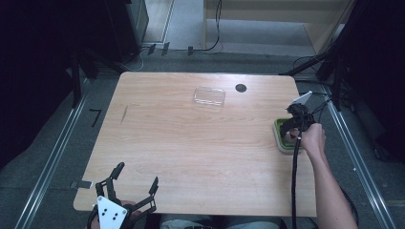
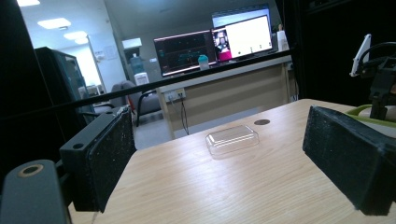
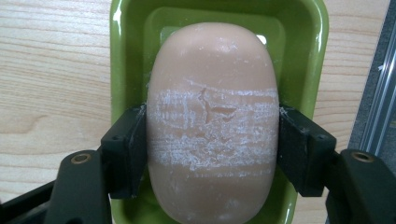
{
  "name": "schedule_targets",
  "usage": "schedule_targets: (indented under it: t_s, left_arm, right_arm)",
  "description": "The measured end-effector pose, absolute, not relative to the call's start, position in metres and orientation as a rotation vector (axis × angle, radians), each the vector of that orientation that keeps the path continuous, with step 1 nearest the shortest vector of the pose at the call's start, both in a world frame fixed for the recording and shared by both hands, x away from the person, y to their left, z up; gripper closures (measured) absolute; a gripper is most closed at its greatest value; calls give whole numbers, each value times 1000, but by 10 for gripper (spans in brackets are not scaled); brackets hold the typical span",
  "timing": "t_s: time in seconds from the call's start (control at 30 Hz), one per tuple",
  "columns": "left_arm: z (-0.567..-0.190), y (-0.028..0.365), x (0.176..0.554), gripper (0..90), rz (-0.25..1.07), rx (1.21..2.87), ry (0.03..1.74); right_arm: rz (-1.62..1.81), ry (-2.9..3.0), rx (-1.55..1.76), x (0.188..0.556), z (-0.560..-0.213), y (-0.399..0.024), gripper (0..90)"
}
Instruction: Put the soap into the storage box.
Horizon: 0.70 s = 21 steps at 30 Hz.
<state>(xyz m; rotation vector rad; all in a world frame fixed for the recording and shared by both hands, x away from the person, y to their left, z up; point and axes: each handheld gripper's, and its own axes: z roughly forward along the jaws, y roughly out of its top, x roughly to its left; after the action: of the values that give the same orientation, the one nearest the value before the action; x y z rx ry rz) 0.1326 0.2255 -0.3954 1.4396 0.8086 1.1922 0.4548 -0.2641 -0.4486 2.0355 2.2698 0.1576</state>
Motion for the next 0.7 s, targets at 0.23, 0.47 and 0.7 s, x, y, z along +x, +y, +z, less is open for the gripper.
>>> schedule_targets:
  t_s: [0.23,0.47,0.7]
  left_arm:
    - [-395,224,134,99,1189,1444,804]
    - [-395,225,133,99,1193,1441,809]
    - [-396,226,133,99,1195,1443,811]
  right_arm:
    - [155,2264,2046,455,-450,-264,332]
    - [140,2272,2038,456,-452,-263,332]
    - [138,2274,2042,455,-452,-263,332]
